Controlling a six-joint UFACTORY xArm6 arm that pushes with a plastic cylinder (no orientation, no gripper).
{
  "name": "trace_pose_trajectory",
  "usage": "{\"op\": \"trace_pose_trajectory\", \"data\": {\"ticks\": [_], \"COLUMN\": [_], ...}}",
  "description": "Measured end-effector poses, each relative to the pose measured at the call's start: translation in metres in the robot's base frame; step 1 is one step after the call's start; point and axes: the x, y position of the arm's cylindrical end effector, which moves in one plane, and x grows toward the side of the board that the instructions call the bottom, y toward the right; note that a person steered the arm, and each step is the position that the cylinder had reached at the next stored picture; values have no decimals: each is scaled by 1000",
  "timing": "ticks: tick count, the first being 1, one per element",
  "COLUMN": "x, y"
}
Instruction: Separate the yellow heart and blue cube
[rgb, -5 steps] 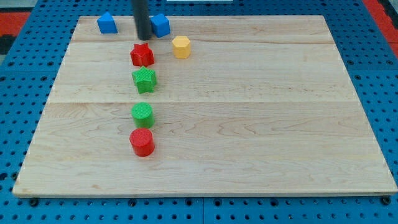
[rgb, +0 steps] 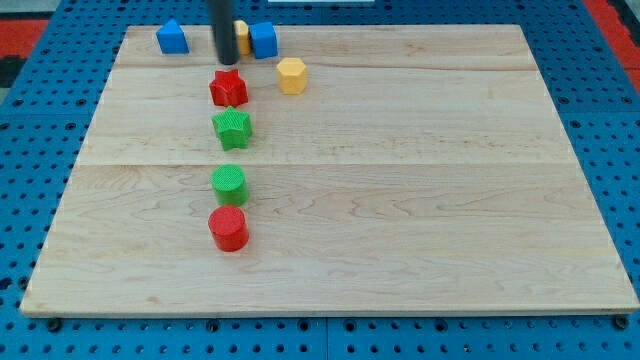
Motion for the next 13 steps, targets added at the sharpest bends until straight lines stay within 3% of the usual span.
{"op": "trace_pose_trajectory", "data": {"ticks": [1,2,3,9,10,11,13], "x": [-28,-65,-57,0,3,19,81], "y": [-38,-1,58,80,135,170,156]}}
